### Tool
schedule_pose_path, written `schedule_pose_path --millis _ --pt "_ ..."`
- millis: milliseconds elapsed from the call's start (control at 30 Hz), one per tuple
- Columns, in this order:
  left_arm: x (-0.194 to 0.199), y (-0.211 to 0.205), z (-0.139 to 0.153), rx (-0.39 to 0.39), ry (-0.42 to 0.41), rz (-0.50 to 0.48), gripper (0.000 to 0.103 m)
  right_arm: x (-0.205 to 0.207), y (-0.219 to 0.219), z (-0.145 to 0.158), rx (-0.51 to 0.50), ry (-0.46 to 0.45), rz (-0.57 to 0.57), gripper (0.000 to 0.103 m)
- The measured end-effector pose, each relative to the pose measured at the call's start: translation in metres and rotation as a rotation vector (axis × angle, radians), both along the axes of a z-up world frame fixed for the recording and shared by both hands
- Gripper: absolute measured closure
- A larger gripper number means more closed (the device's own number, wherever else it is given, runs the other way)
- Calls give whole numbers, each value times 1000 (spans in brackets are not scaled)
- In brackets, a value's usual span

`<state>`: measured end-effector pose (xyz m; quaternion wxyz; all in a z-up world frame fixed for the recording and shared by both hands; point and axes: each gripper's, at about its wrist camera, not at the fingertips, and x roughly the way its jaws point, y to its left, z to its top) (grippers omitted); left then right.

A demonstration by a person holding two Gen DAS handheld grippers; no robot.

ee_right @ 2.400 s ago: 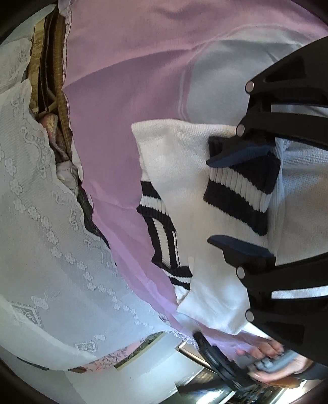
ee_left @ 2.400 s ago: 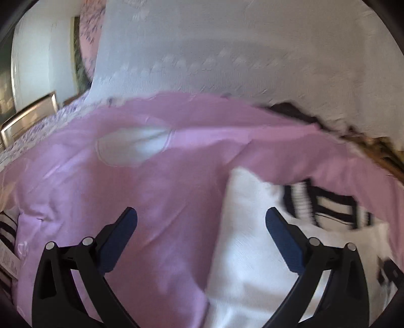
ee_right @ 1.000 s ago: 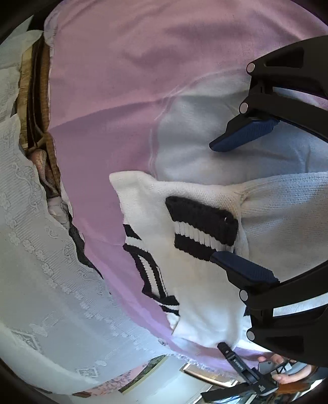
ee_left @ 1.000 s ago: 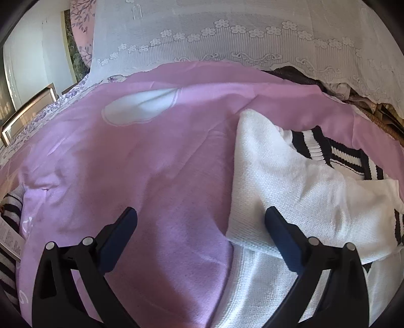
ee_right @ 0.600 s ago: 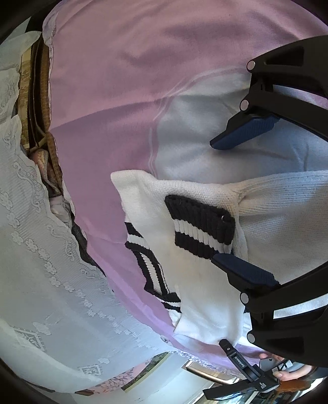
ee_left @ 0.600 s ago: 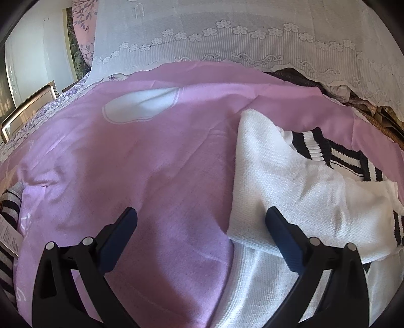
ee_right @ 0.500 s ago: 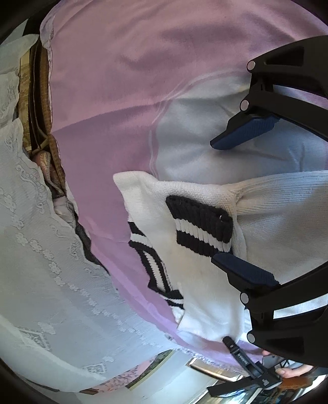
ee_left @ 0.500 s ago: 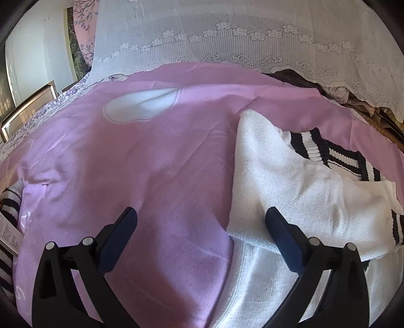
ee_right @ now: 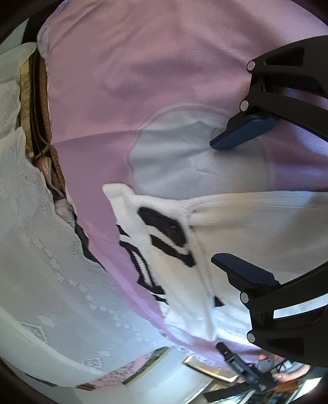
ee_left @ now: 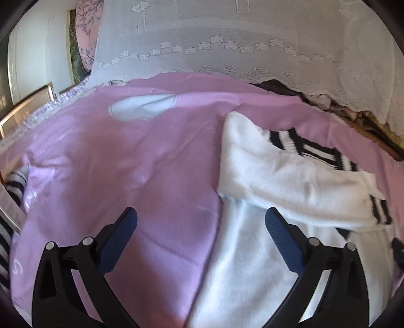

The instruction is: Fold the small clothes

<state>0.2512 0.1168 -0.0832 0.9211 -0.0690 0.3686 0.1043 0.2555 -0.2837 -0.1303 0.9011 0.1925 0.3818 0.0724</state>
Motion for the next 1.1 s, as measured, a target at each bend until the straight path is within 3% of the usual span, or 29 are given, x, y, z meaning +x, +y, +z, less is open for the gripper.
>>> schedule_pose_path --millis 100,300,533,767,967,1100 --pt "-14 2 -4 -91 11 -28 4 -9 1 -2 -10 2 13 18" --pt "-39 -6 -9 -88 35 -41 4 -28 -10 -5 62 2 42 18" --pt "-90 2 -12 -191 55 -110 4 -69 -4 -5 41 0 124 15" --pt "-158 -8 -15 -186 46 -310 4 -118 -4 -7 101 -8 195 15" --pt "-203 -5 -20 -305 77 -530 4 -157 -21 -10 243 -27 234 18" --pt "-219 -13 -23 -299 96 -604 4 -180 -23 -14 293 -22 274 28"
